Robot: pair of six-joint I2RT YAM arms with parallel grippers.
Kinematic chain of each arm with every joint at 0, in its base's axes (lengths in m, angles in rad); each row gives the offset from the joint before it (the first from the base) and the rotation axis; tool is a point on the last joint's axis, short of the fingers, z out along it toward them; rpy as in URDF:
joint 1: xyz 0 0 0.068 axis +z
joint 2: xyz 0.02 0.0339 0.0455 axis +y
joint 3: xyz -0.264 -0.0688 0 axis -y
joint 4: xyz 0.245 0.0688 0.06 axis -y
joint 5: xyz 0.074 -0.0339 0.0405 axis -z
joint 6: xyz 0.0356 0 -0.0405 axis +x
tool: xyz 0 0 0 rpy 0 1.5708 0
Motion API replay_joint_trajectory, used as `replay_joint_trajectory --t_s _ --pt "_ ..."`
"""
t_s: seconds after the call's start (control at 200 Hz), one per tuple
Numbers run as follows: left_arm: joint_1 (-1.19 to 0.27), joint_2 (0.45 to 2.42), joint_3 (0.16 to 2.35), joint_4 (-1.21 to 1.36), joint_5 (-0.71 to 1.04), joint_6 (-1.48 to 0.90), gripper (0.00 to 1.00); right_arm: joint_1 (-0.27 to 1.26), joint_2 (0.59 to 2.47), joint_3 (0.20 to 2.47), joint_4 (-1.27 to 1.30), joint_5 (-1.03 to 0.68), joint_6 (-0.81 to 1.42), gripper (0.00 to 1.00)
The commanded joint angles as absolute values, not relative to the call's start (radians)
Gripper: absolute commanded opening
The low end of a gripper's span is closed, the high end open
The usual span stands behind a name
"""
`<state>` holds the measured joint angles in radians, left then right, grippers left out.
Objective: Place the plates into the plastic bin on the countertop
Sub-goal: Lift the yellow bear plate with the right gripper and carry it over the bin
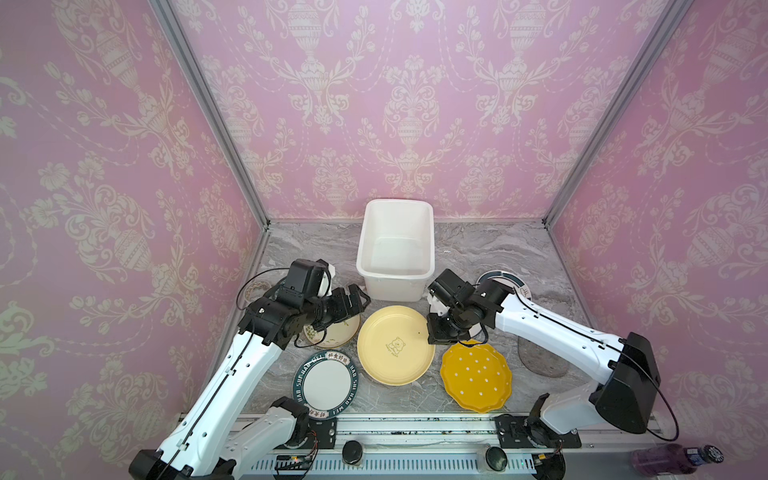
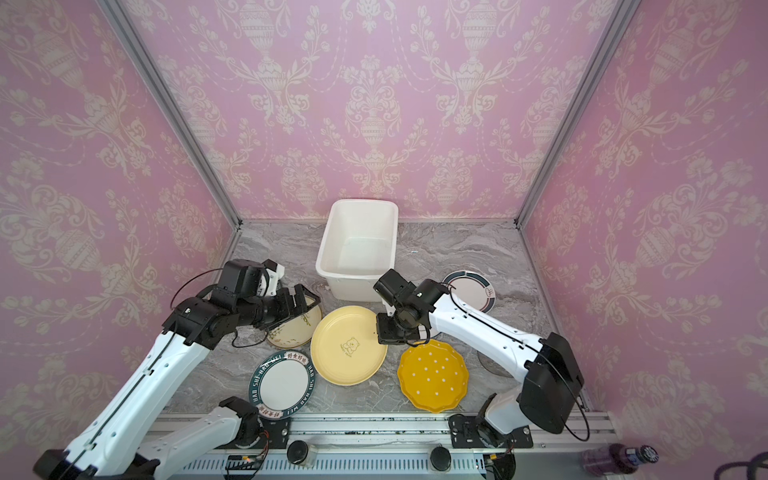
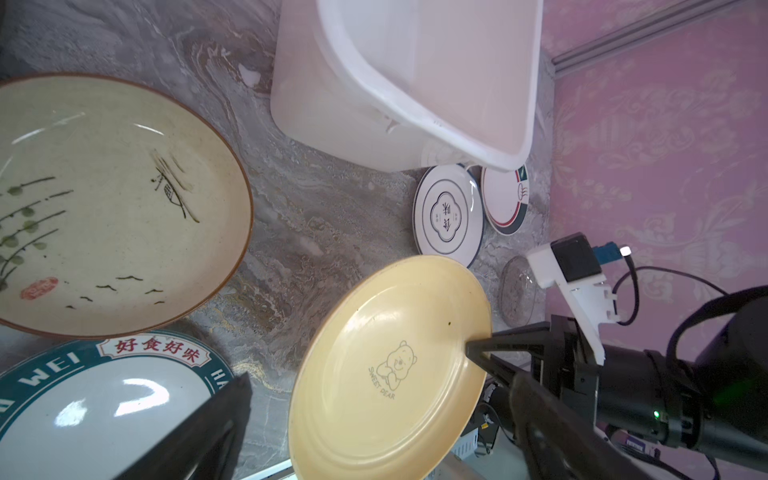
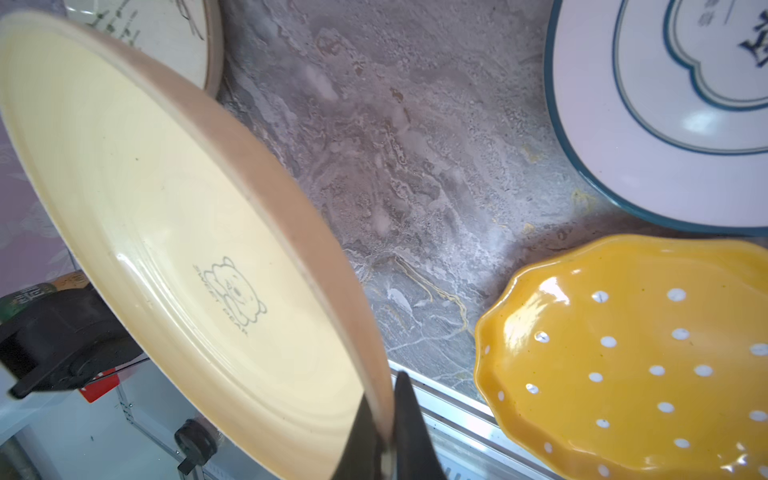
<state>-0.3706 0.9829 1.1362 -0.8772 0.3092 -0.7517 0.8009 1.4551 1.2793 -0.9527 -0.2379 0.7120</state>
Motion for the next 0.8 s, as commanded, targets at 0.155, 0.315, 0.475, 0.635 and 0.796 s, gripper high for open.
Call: replay_joint_trajectory --t_s 0.155,0.315,0.475,0.635,0.796 --pt "-0.374 0.993 1.290 -0.775 0.030 -0.851 0.99 0.762 1.421 1.429 -1.067 -0.303 0.690 0.00" --pt "-0.374 0.991 1.321 -0.821 -0.057 -0.899 0.99 0.758 1.471 1.545 -1.176 -0.282 0.643 0.00" --pt "-0.374 0.894 1.240 -0.780 -0.024 -0.894 0.99 0.748 1.454 1.536 -1.088 -0.210 0.662 0.00" --pt "-0.374 0.881 1.352 -0.948 0.034 -0.852 0.99 0.738 1.486 1.654 -1.102 -0.172 0.714 0.00" --pt "-0.374 0.871 1.361 -0.992 0.085 -0.817 0.99 0.710 1.595 1.859 -1.205 -0.110 0.711 0.00"
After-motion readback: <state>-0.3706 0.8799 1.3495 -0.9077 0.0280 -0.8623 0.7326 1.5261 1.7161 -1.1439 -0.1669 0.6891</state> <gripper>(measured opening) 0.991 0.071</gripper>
